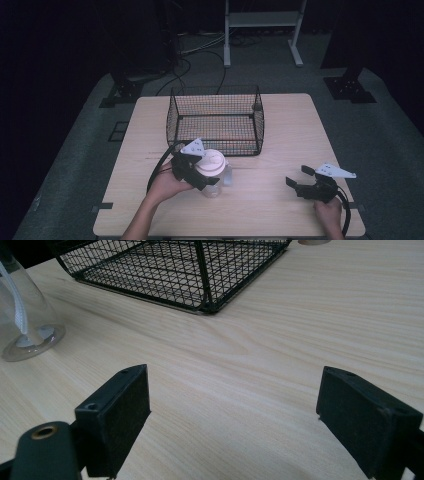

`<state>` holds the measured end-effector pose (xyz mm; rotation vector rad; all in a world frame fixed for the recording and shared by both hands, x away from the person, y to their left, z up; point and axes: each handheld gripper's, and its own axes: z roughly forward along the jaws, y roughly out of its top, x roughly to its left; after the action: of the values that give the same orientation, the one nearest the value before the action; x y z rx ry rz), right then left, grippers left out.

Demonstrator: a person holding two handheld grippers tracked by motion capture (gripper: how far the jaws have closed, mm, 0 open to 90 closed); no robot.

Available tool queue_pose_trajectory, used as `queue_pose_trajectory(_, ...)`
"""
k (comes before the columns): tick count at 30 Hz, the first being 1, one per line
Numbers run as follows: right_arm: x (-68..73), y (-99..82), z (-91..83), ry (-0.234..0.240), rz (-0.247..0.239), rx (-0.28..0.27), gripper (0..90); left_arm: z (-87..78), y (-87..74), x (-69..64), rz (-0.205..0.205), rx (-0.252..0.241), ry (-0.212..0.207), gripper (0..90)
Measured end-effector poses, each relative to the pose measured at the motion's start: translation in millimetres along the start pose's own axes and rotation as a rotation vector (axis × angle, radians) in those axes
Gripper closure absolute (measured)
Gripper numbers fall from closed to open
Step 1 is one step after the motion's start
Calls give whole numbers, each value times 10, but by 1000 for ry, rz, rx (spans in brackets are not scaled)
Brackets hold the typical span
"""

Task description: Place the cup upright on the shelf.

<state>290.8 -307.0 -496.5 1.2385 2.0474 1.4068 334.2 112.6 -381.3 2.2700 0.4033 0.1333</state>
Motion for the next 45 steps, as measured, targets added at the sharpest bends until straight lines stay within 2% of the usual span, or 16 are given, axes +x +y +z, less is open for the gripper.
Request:
queue_pose_trajectory(5,-2,0,-1,1,0,-1,129,-9,65,-1,8,10,4,52)
queue_pose_trajectory(19,-7,0,-3,3,0,-5,129,-156,392,22,31,26,33,53)
queue_pose_trajectory(26,-10,1,-5,5,4,-5,129,-280,622,55,56,34,41,53)
queue_pose_trajectory(33,-12,0,-3,5,0,-8,129,-413,832,108,57,17,41,53)
queue_pose_trajectory(45,-13,1,-6,10,5,-9,129,-527,1118,203,55,37,62,53)
